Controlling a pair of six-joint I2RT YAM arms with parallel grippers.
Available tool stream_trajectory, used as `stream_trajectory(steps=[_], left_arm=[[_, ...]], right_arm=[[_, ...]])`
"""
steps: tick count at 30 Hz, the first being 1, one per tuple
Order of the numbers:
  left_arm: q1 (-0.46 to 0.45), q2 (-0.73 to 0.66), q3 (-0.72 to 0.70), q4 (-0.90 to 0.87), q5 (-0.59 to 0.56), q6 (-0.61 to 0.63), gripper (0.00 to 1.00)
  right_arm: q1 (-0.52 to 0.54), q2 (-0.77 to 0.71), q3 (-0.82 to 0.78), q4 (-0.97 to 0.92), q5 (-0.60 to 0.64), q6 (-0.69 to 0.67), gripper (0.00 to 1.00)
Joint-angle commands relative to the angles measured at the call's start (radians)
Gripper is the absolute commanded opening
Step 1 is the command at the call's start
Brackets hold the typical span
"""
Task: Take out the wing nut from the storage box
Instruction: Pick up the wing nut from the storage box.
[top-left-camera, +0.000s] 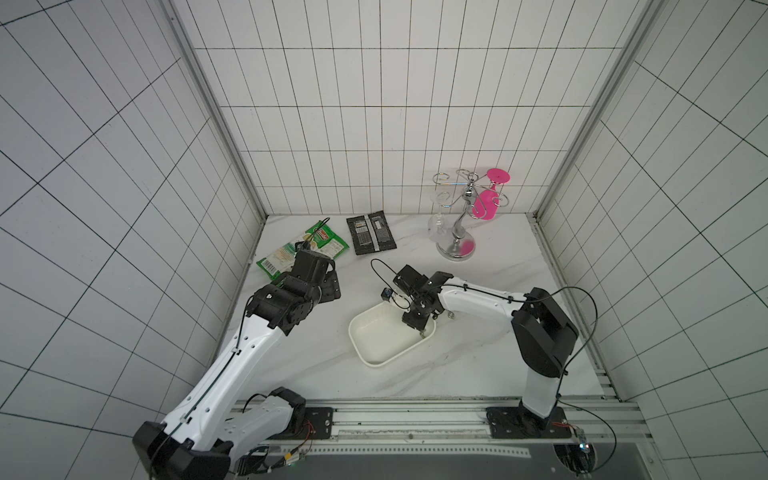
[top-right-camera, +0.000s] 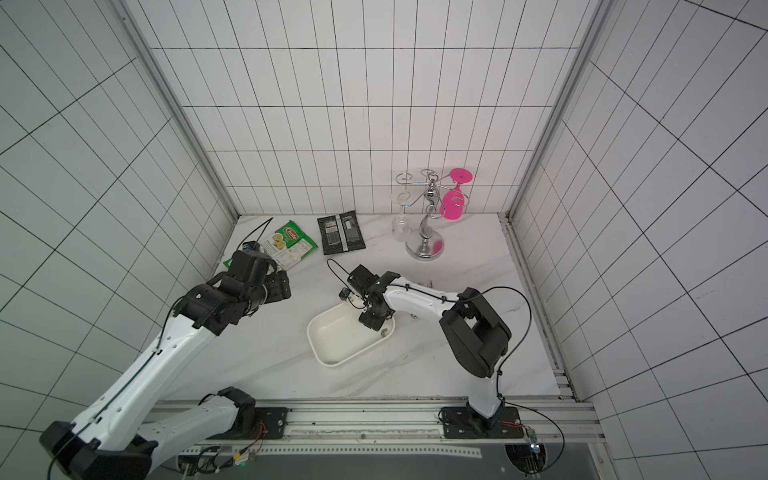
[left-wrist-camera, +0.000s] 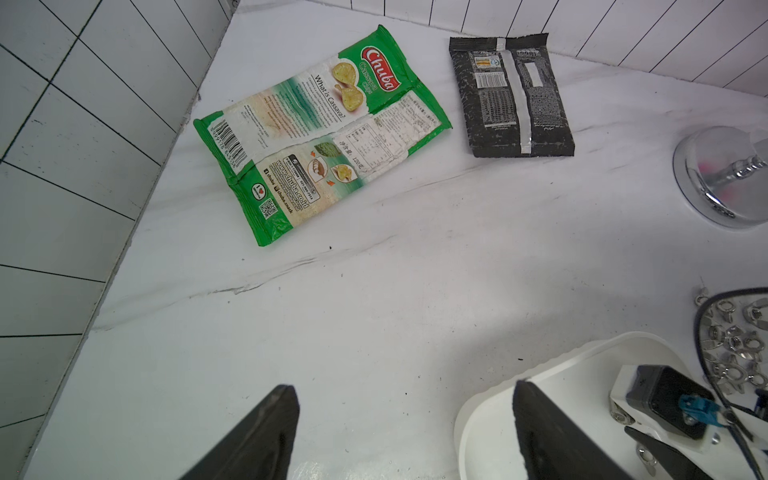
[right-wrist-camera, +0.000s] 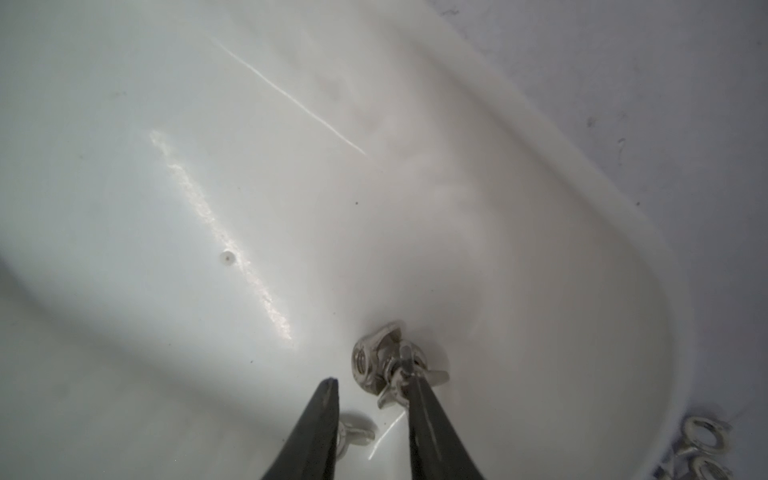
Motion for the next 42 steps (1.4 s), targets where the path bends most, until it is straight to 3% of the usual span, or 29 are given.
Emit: stream_trajectory(steps=[1, 11, 26, 42], left_arm=[[0.007, -0.016, 0.008, 0.005, -0.011, 0.007, 0.84], [0.009, -0.028, -0.002, 0.003, -0.015, 0.005, 0.84], [0.010, -0.038, 0.002, -0.001, -0.015, 0.003, 0.85], [0.008, -0.033, 0.001, 0.003, -0.013, 0.002, 0.85]], right_arm=[[-0.016, 0.024, 0.029, 0.011, -0.003, 0.012, 0.33], [-0.030, 0.071, 0.057, 0.010, -0.016, 0.012, 0.30], [-0.033, 0.073, 0.051, 0.002, -0.034, 0.027, 0.11], [-0.099, -0.197, -0.007, 0.073, -0.083, 0.136, 0.07]])
